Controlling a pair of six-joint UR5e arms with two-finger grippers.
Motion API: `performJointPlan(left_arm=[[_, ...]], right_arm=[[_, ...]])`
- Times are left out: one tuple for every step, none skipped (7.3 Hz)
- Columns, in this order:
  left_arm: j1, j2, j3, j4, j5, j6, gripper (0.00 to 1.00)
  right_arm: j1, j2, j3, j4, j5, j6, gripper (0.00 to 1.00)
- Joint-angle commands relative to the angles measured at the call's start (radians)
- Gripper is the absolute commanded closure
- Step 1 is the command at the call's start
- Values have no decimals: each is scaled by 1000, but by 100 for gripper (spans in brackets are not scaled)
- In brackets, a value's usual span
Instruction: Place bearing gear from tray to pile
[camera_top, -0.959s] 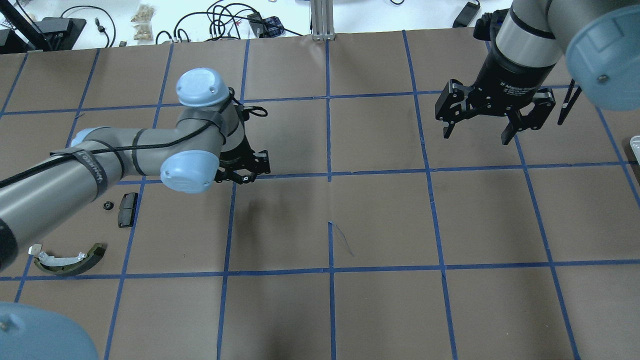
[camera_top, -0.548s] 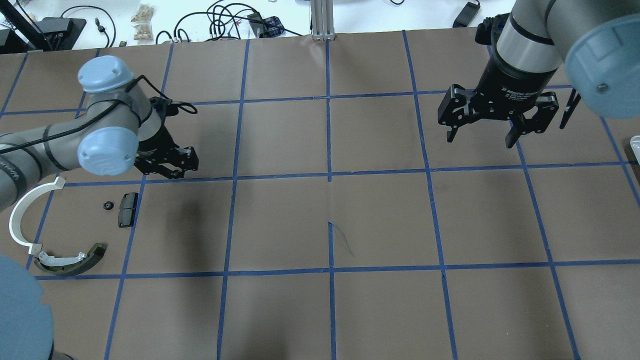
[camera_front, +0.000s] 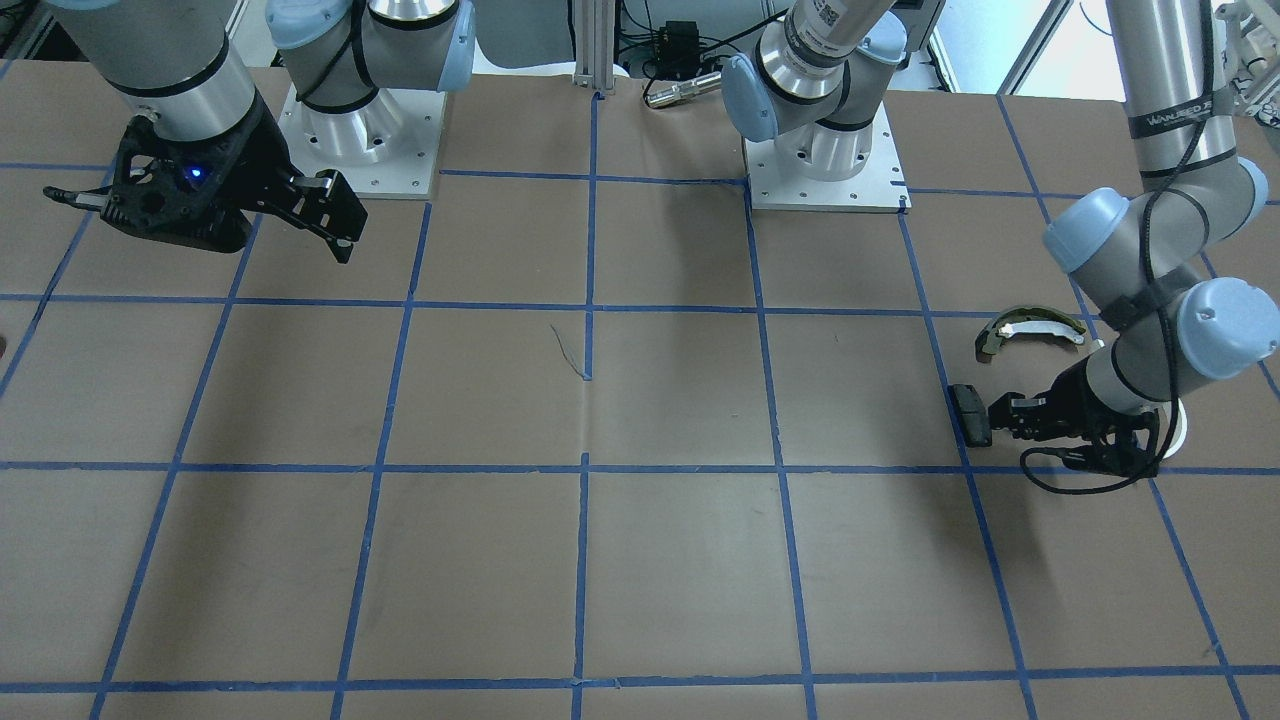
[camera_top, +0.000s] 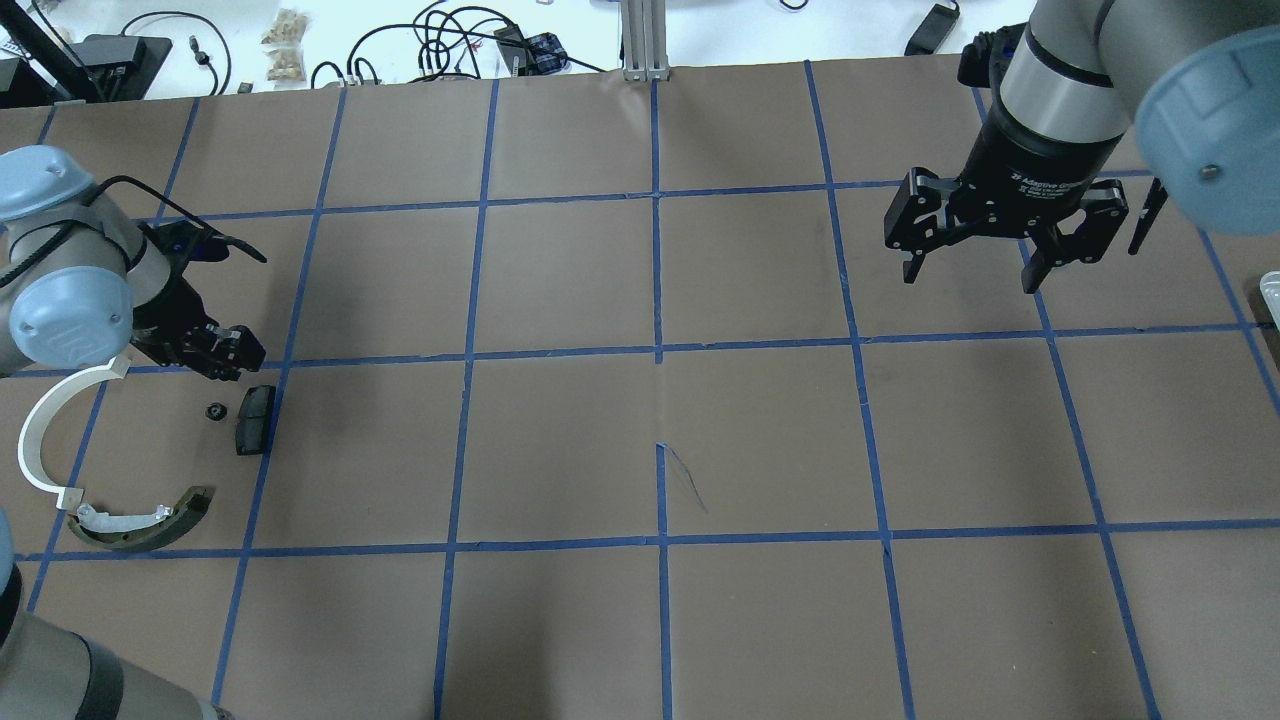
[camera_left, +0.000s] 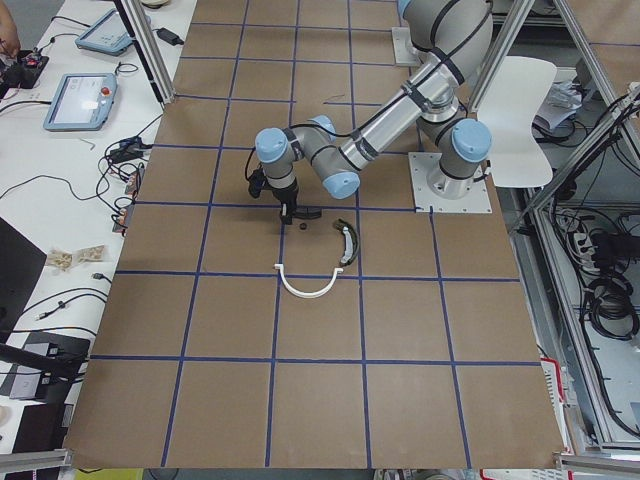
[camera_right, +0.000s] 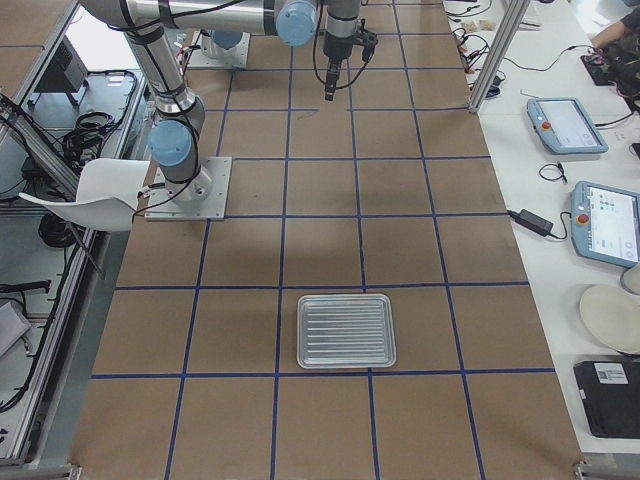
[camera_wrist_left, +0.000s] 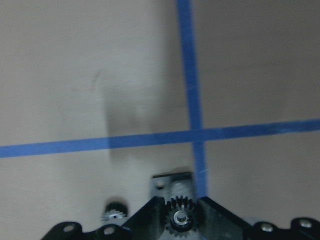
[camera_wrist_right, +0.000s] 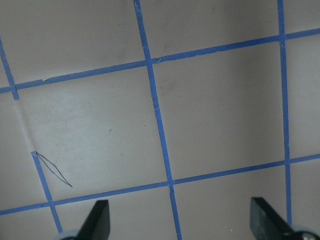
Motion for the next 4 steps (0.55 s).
performJointPlan(left_arm=[[71, -24, 3, 35, 4, 79, 100], [71, -30, -8, 37, 6, 77, 100], [71, -30, -9, 35, 7, 74, 100], [70, -29, -11, 35, 7, 74, 93]], right_arm=[[-5, 1, 2, -3, -2, -4, 0], [-4, 1, 0, -4, -2, -4, 0], [-4, 1, 0, -4, 0, -4, 0], [-4, 1, 0, -4, 0, -7, 0]])
